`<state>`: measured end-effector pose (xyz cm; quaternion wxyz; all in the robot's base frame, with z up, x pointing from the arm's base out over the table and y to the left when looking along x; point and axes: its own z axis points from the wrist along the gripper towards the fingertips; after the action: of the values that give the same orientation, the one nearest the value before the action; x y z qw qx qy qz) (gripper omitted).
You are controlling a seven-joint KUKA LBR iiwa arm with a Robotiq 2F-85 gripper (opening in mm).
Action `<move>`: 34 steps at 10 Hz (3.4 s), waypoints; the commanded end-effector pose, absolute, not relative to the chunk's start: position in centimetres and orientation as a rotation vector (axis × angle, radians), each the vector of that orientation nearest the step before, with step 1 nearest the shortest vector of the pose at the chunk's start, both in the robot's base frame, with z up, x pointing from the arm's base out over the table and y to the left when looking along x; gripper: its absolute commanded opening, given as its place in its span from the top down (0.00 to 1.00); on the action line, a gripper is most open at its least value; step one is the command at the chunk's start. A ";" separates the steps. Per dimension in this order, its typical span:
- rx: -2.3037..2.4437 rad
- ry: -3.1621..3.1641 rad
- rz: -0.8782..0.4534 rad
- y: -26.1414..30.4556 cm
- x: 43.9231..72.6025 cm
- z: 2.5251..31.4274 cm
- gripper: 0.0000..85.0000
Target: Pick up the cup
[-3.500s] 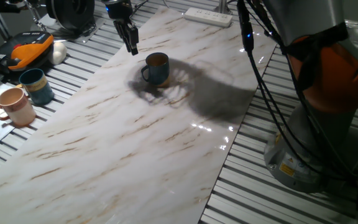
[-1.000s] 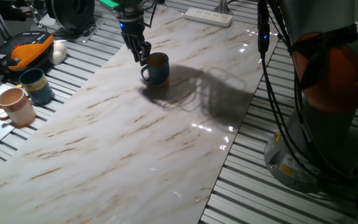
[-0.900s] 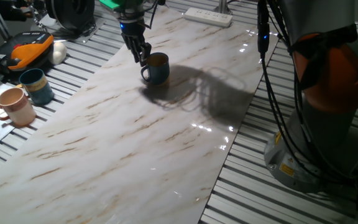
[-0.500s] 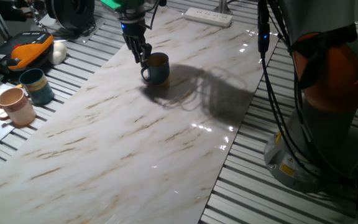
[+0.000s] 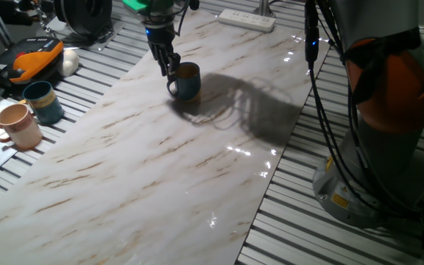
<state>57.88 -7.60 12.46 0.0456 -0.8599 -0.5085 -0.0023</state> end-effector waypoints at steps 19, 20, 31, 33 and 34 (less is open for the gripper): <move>-2.604 -1.575 0.084 -8.1 57.6 12.4 0.60; -2.600 -1.611 0.091 -8.1 57.5 12.5 0.60; -2.623 -1.552 0.002 -8.1 56.9 12.8 0.80; -2.623 -1.555 -0.003 -7.6 57.3 13.0 0.80; -2.629 -1.547 -0.002 -7.3 57.5 13.1 0.80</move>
<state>57.53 -7.25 13.04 0.0456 -0.8607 -0.5070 -0.0006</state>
